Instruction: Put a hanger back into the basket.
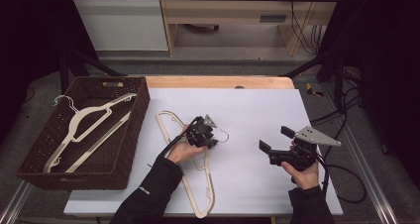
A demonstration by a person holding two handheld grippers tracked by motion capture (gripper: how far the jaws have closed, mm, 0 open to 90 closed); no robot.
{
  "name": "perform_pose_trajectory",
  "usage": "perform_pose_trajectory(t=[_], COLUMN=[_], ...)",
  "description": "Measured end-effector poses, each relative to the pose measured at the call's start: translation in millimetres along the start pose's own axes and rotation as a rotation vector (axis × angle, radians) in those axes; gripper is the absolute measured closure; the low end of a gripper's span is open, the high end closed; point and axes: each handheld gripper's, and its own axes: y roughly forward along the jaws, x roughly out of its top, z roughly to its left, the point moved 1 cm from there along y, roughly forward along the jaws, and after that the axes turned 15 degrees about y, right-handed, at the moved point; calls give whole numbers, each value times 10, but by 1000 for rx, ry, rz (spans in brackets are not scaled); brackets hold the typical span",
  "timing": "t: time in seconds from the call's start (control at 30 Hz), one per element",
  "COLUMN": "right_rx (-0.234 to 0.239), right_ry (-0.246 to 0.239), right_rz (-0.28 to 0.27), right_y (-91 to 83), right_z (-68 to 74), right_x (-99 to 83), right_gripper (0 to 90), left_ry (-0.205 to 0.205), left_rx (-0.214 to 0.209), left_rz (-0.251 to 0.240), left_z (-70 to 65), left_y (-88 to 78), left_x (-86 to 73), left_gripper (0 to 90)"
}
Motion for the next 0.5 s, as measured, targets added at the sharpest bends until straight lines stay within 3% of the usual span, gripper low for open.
perform_pose_trajectory(t=[0.1,0.5], right_rx=[1,3], right_ry=[1,-3], right_rz=[1,6], right_y=[-6,12], right_z=[3,14], right_x=[1,-5], right_gripper=[40,41], left_ry=[-27,-2], left_rx=[-23,-27], left_rz=[7,42], left_z=[23,20], left_y=[-11,-14], left_x=[-3,29], left_gripper=[700,813])
